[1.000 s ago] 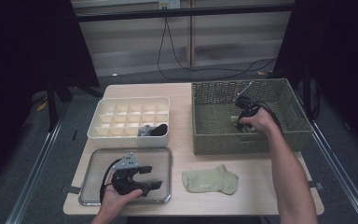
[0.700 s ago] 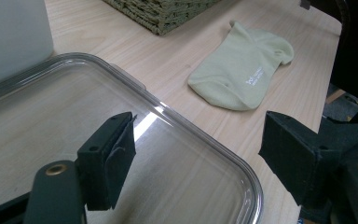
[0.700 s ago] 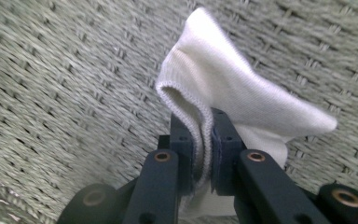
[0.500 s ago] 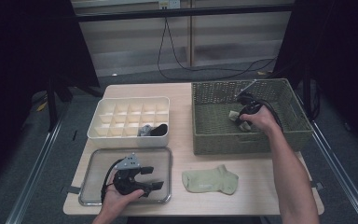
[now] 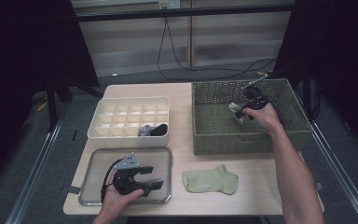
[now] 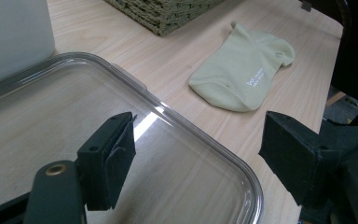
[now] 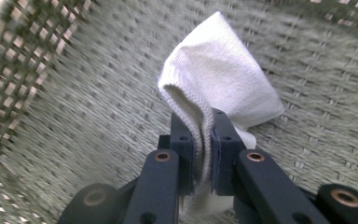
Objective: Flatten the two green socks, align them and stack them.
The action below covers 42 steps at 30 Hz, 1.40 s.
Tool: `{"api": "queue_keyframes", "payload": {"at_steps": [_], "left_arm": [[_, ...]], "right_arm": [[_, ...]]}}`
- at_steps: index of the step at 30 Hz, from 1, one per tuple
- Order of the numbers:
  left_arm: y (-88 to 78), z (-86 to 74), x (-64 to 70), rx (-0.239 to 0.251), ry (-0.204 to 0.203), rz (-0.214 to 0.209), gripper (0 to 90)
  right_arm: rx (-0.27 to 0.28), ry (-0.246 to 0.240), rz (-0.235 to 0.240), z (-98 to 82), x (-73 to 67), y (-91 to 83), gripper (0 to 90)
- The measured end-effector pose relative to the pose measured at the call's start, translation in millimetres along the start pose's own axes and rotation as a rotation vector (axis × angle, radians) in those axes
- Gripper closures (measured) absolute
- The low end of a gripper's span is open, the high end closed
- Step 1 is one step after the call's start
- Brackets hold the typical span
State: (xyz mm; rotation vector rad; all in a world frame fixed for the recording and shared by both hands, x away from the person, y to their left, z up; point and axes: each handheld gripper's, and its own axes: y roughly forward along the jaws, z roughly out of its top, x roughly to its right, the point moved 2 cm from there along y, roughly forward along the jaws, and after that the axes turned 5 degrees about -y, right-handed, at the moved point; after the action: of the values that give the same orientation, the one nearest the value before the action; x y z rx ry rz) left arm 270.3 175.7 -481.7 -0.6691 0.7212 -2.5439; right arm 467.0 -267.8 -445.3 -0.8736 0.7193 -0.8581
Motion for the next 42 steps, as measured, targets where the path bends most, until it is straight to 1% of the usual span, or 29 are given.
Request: {"api": "queue_keyframes", "payload": {"at_steps": [1, 2, 4, 5, 7, 9, 12, 13, 15, 16, 18, 20, 22, 26, 28, 33, 38, 40, 42], "left_arm": [[-0.1, 0.1, 0.0, 0.001, 0.000, -0.001, 26.1], [-0.1, 0.1, 0.0, 0.002, 0.000, -0.001, 26.1], [0.8, 0.3, 0.2, 0.005, -0.004, -0.001, 26.1], [0.9, 0.5, 0.1, 0.000, -0.002, 0.001, 26.1], [1.8, 0.6, 0.8, -0.001, 0.003, 0.001, 26.4], [2.4, 0.5, 2.1, -0.004, 0.004, -0.012, 26.4], [3.1, 0.7, 3.4, -0.001, 0.007, -0.017, 26.3], [2.9, 1.1, 3.3, 0.000, 0.011, -0.018, 26.2], [2.8, 1.5, 3.2, 0.006, 0.004, -0.019, 25.9], [2.7, 1.6, 2.7, 0.005, 0.005, -0.021, 25.7], [3.2, 1.8, 2.5, 0.008, -0.005, -0.015, 25.2], [4.3, 2.0, 2.0, 0.002, -0.010, 0.002, 25.2], [4.7, 2.0, 2.5, -0.002, -0.007, 0.007, 25.2], [4.3, 2.0, 3.7, 0.007, -0.005, 0.008, 23.5], [3.9, 1.9, 3.6, 0.008, -0.004, 0.008, 22.7], [3.1, 1.1, 3.4, 0.013, -0.004, 0.006, 22.1], [2.3, 0.9, 3.7, 0.015, -0.005, 0.000, 22.1], [2.4, 0.7, 3.7, 0.013, -0.004, 0.007, 22.1], [2.8, 0.7, 3.5, 0.010, -0.001, 0.009, 22.1]], "right_arm": [[0.007, 0.010, 0.008, 0.1, -1.0, -2.9, 82.8], [0.022, 0.003, 0.012, 0.2, -1.1, -5.1, 82.8], [0.027, 0.003, 0.014, 0.0, -1.8, -9.1, 82.8], [0.041, 0.014, 0.022, 0.1, -2.5, -11.0, 82.8], [0.063, 0.009, 0.026, -0.4, -1.8, -14.7, 82.8], [0.088, 0.036, 0.039, -1.1, -3.5, -19.9, 82.8], [0.127, 0.038, 0.054, -2.4, -5.3, -24.8, 83.0], [0.134, 0.046, 0.059, -3.0, -6.0, -26.2, 83.0], [0.160, 0.049, 0.067, -4.7, -6.2, -28.9, 83.0], [0.171, 0.047, 0.069, -5.2, -6.3, -30.5, 83.1], [0.198, 0.047, 0.084, -5.9, -7.7, -34.9, 83.0], [0.222, 0.047, 0.096, -6.5, -8.9, -37.8, 83.0], [0.241, 0.046, 0.108, -7.9, -11.1, -40.5, 83.0], [0.276, 0.046, 0.126, -10.0, -16.4, -45.3, 83.1], [0.307, 0.051, 0.149, -10.1, -20.4, -48.9, 83.1], [0.343, 0.037, 0.166, -10.7, -30.2, -54.2, 83.1], [0.373, 0.028, 0.171, -13.0, -37.9, -58.9, 83.1], [0.389, 0.023, 0.175, -14.2, -41.0, -61.6, 83.0], [0.394, 0.013, 0.176, -15.3, -44.0, -63.3, 83.1]]}}
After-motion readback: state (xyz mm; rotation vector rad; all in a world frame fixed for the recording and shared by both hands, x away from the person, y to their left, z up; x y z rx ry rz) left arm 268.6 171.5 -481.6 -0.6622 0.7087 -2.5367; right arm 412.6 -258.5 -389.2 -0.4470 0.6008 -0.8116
